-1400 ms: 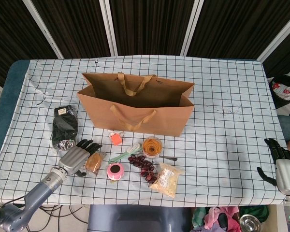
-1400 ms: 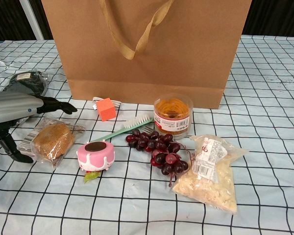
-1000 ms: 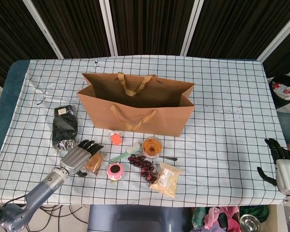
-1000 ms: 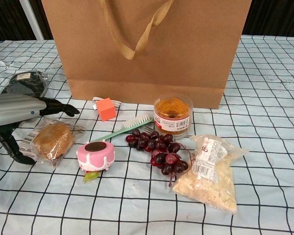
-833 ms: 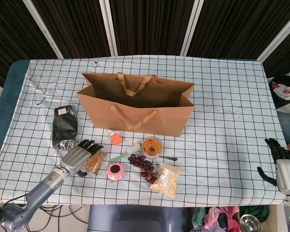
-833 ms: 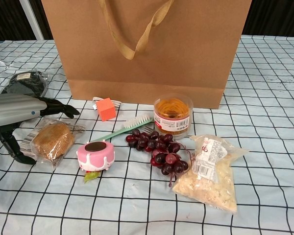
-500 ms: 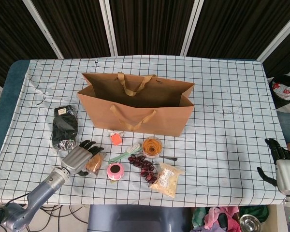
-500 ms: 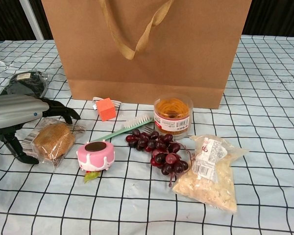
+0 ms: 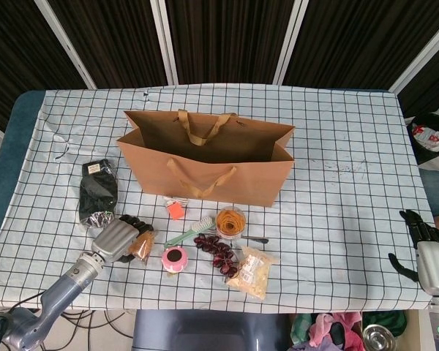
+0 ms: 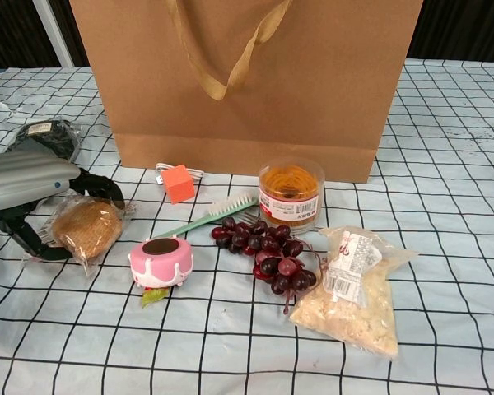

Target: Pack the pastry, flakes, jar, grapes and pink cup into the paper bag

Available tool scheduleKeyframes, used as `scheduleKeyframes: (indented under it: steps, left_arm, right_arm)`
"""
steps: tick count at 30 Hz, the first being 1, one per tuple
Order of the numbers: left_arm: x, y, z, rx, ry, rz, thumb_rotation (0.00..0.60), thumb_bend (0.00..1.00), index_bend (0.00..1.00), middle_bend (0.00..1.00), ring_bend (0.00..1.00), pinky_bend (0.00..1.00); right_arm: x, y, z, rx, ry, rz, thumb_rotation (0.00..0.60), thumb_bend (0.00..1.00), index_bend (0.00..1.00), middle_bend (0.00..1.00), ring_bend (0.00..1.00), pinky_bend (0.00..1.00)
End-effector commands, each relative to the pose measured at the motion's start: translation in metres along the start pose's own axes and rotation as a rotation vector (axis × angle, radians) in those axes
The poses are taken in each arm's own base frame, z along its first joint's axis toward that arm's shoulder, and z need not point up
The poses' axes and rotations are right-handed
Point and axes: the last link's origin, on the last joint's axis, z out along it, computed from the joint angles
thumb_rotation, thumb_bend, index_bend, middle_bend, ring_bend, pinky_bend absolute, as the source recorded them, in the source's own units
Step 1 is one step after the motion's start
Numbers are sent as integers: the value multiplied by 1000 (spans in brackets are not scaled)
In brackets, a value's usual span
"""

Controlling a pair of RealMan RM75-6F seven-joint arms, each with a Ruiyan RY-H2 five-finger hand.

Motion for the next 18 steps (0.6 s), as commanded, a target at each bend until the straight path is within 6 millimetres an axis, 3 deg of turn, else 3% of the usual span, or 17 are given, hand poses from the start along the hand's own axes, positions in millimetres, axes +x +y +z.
scheduleKeyframes:
  steps: [1,11,18]
  left_arm:
    - [8,0,-3,-2,38,-13,600,296,288,353,238,272]
    - [66,15,-34,-94,293,-29,600,297,299,352,238,272]
    - [130,33,-48,-198,572,23,600,294,295,354,238,272]
  right_arm:
    - [0,0,0,0,0,0,600,204,114,95,214,241]
    - [0,2,0,-10,1,2,600,205,115,95,214,242]
    - [0,3,0,-15,0,8,600,205,114,96,214,242]
